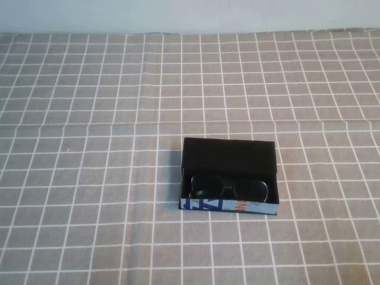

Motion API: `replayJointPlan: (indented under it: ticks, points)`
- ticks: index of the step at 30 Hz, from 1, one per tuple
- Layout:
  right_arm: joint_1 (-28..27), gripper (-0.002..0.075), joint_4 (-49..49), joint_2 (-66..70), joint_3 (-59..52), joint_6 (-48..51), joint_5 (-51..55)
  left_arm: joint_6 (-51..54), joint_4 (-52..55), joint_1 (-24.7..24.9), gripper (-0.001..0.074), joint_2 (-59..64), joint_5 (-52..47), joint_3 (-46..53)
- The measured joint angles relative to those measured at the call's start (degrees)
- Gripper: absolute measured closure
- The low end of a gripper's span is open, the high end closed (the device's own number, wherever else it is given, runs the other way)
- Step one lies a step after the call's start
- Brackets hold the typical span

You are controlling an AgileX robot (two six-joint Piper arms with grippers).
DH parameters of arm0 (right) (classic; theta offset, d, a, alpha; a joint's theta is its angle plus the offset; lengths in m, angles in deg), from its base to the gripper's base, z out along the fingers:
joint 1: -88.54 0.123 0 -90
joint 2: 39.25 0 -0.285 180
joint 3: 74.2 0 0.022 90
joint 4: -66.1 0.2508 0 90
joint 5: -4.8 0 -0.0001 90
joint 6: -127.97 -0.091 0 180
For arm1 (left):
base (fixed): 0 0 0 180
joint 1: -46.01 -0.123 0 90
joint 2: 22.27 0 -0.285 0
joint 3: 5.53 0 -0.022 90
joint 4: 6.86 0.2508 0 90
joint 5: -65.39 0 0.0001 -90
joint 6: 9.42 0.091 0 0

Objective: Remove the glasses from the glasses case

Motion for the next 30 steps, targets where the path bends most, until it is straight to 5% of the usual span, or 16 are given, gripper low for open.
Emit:
replayJointPlan:
  ticks: [20,30]
  points:
    - [0.00,0.0743,5.68,0.00,0.00,0.00,-1.90,0.00,0.00,0.00,0.0739,0.00,0.00,0.00]
    - [0.00,0.0743,34.37,0.00,0.00,-0.11,-3.37,0.00,0.00,0.00,0.0739,0.00,0.00,0.00]
